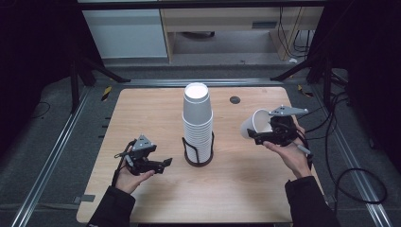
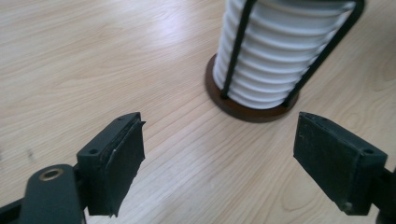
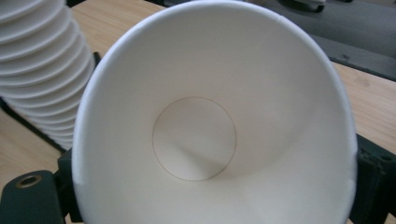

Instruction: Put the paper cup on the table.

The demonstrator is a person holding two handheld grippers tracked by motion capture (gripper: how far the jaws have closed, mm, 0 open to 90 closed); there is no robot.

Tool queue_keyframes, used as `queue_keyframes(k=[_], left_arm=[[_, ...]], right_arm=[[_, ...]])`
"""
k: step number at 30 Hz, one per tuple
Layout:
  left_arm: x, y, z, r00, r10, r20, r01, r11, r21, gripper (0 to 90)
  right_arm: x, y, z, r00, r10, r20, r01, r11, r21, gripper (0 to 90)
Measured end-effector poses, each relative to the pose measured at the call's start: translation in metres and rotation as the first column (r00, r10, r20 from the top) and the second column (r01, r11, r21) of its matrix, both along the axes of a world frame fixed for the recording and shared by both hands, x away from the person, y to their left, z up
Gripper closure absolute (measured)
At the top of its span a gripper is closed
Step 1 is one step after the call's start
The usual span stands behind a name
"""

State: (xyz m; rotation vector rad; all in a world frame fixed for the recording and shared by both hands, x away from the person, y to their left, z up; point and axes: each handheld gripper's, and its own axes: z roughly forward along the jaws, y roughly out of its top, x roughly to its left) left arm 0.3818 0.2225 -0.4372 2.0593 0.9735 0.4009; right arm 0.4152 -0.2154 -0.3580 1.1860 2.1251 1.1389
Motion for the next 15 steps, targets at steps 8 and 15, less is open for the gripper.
queue_keyframes(k=[8, 15], left_arm=[[0.001, 0.018, -0.007, 0.9957, 0.091, -0.021, -0.091, 0.9959, 0.004, 14.2], [0.001, 0.037, -0.006, 0.9827, 0.184, -0.021, -0.184, 0.9827, -0.019, 13.9]], right_arm=[[0.018, -0.009, 0.009, 0.9978, -0.065, -0.009, 0.065, 0.9976, -0.025, 9.8], [0.035, -0.013, 0.009, 0.9933, -0.107, -0.043, 0.104, 0.9921, -0.070, 9.7]])
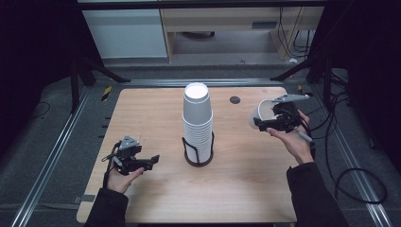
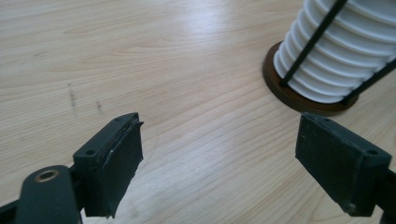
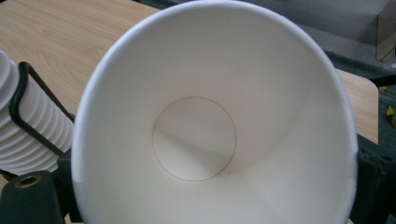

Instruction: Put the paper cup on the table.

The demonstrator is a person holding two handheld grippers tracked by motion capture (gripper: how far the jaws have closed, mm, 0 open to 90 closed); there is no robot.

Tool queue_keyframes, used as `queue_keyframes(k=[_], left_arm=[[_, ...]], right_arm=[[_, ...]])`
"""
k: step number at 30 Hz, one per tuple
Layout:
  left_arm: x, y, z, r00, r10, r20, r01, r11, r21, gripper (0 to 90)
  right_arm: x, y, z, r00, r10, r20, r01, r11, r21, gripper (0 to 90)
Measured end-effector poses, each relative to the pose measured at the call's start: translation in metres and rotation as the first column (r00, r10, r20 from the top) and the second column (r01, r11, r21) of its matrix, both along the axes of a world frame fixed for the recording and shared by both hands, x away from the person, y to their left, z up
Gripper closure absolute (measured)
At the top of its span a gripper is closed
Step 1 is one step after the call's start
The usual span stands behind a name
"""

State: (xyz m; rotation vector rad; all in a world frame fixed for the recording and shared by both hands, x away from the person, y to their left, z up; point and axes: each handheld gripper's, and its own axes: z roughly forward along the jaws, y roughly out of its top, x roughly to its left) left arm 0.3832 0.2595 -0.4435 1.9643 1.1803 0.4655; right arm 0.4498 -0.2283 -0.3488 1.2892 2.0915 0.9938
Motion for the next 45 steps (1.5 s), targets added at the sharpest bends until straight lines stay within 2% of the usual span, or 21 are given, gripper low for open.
queue_keyframes(k=[3, 6, 12, 17, 22, 29, 35, 37, 39, 45], left_arm=[[-0.001, 0.006, 0.002, 0.9996, 0.026, 0.008, -0.026, 0.9996, -0.007, 13.9], [-0.001, 0.008, 0.004, 0.9988, 0.047, 0.016, -0.047, 0.9989, 0.002, 13.7], [-0.001, 0.011, 0.004, 0.9966, 0.078, 0.023, -0.079, 0.9966, 0.023, 12.5], [-0.001, 0.013, 0.003, 0.9949, 0.098, 0.026, -0.099, 0.9943, 0.040, 12.2], [-0.001, 0.015, 0.003, 0.9934, 0.112, 0.025, -0.113, 0.9931, 0.031, 12.2], [0.000, 0.017, 0.003, 0.9929, 0.117, 0.024, -0.117, 0.9927, 0.027, 12.2], [0.000, 0.017, 0.002, 0.9930, 0.116, 0.021, -0.117, 0.9928, 0.028, 12.3], [0.000, 0.017, 0.002, 0.9931, 0.116, 0.020, -0.116, 0.9928, 0.028, 12.3], [0.000, 0.017, 0.002, 0.9932, 0.115, 0.019, -0.116, 0.9929, 0.029, 12.3], [0.000, 0.017, 0.001, 0.9934, 0.113, 0.017, -0.114, 0.9931, 0.030, 12.3]], right_arm=[[0.004, -0.002, -0.002, 0.9998, -0.018, -0.013, 0.018, 0.9997, -0.017, 9.7], [0.008, -0.007, -0.004, 0.9989, -0.041, -0.024, 0.040, 0.9985, -0.038, 9.7], [0.015, -0.018, -0.010, 0.9946, -0.087, -0.057, 0.084, 0.9952, -0.051, 9.6], [0.019, -0.027, -0.018, 0.9888, -0.122, -0.085, 0.116, 0.9901, -0.079, 9.6], [0.023, -0.034, -0.026, 0.9805, -0.149, -0.129, 0.134, 0.9842, -0.116, 9.5], [0.030, -0.036, -0.034, 0.9729, -0.168, -0.159, 0.144, 0.9784, -0.148, 9.5], [0.033, -0.041, -0.049, 0.9659, -0.180, -0.186, 0.157, 0.9782, -0.136, 9.5], [0.034, -0.041, -0.053, 0.9615, -0.188, -0.200, 0.159, 0.9755, -0.152, 9.5], [0.035, -0.042, -0.056, 0.9609, -0.188, -0.203, 0.159, 0.9758, -0.151, 9.5], [0.035, -0.045, -0.070, 0.9488, -0.202, -0.243, 0.165, 0.9725, -0.165, 9.5]])
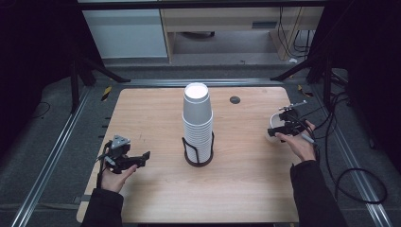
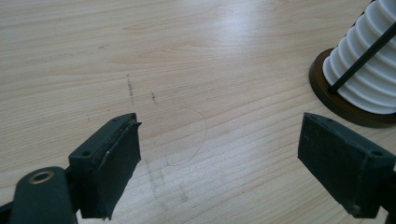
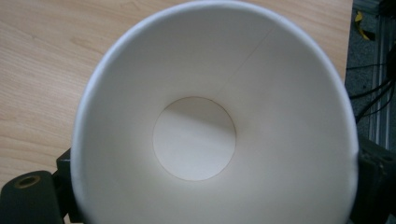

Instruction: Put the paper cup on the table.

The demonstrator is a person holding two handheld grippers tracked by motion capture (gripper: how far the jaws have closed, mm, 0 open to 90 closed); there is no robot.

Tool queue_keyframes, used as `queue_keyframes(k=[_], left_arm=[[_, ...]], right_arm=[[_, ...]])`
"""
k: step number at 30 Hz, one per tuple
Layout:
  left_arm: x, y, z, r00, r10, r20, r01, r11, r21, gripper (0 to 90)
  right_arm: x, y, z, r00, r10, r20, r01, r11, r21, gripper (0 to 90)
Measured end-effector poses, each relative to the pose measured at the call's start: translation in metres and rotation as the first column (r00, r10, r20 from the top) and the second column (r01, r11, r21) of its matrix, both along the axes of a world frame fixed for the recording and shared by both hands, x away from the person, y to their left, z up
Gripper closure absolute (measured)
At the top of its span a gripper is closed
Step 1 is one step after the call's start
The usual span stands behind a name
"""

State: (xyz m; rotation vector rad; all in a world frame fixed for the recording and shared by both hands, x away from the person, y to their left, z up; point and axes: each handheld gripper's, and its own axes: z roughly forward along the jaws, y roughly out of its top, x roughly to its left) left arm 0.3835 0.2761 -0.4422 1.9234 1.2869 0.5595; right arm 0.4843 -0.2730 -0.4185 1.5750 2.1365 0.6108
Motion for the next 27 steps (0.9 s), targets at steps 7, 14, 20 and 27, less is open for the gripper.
queue_keyframes(k=[7, 14, 20, 27], left_arm=[[0.000, -0.001, -0.001, 1.0000, -0.008, -0.001, 0.008, 0.9999, 0.012, 12.2], [0.000, -0.002, -0.001, 0.9999, -0.010, -0.005, 0.010, 0.9999, 0.009, 12.1], [0.001, -0.002, -0.001, 0.9999, -0.010, -0.007, 0.010, 0.9999, 0.013, 12.1], [0.001, -0.003, -0.002, 0.9998, -0.017, -0.011, 0.017, 0.9997, 0.020, 12.1]], right_arm=[[0.001, -0.001, -0.010, 0.9996, -0.008, -0.028, 0.008, 0.9999, -0.013, 9.5], [0.001, -0.003, -0.017, 0.9987, -0.005, -0.052, 0.004, 0.9998, -0.020, 9.3], [0.001, -0.001, -0.020, 0.9972, 0.013, -0.073, -0.016, 0.9991, -0.039, 9.0], [0.002, 0.000, -0.021, 0.9968, 0.017, -0.078, -0.021, 0.9986, -0.049, 8.4]])
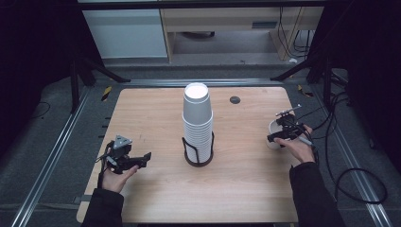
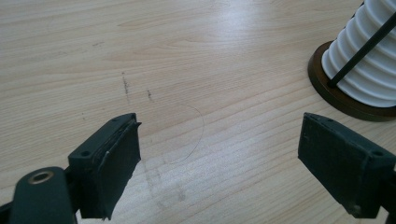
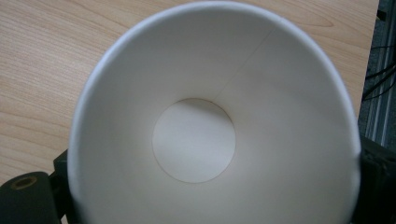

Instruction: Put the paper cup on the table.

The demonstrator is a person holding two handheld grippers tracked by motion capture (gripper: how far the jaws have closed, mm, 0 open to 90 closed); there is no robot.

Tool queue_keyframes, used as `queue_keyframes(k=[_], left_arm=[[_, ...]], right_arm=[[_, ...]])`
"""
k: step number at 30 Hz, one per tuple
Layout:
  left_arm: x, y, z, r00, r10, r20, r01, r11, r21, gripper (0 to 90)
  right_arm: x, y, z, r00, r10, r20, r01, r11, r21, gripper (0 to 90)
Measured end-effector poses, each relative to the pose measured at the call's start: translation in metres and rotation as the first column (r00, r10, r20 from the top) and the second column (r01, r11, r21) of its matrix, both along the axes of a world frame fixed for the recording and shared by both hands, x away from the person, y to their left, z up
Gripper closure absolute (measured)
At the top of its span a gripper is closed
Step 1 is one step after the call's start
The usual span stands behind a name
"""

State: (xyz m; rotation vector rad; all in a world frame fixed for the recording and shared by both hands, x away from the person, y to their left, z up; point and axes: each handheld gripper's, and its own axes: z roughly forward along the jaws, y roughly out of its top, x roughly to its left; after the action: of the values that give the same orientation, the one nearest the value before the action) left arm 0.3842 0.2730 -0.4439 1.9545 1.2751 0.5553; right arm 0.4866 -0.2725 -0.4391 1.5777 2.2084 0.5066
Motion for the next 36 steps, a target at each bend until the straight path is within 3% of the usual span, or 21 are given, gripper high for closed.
queue_keyframes(k=[9, 23, 32, 36], left_arm=[[0.000, -0.001, -0.001, 1.0000, -0.004, -0.002, 0.004, 1.0000, 0.007, 12.0], [0.000, -0.001, -0.001, 1.0000, -0.007, -0.005, 0.007, 1.0000, 0.002, 12.0], [0.000, -0.001, -0.001, 0.9999, -0.010, -0.006, 0.010, 1.0000, 0.002, 12.0], [0.000, -0.001, -0.001, 0.9999, -0.010, -0.007, 0.010, 0.9999, 0.002, 12.0]], right_arm=[[0.001, 0.003, -0.001, 0.9999, 0.013, 0.004, -0.013, 0.9998, -0.012, 7.6], [0.001, 0.009, 0.003, 0.9989, 0.045, -0.011, -0.045, 0.9988, 0.018, 3.5], [-0.005, 0.012, 0.024, 0.9975, 0.053, 0.046, -0.055, 0.9975, 0.044, 2.4], [-0.011, 0.011, 0.039, 0.9936, 0.057, 0.097, -0.063, 0.9964, 0.057, 2.5]])
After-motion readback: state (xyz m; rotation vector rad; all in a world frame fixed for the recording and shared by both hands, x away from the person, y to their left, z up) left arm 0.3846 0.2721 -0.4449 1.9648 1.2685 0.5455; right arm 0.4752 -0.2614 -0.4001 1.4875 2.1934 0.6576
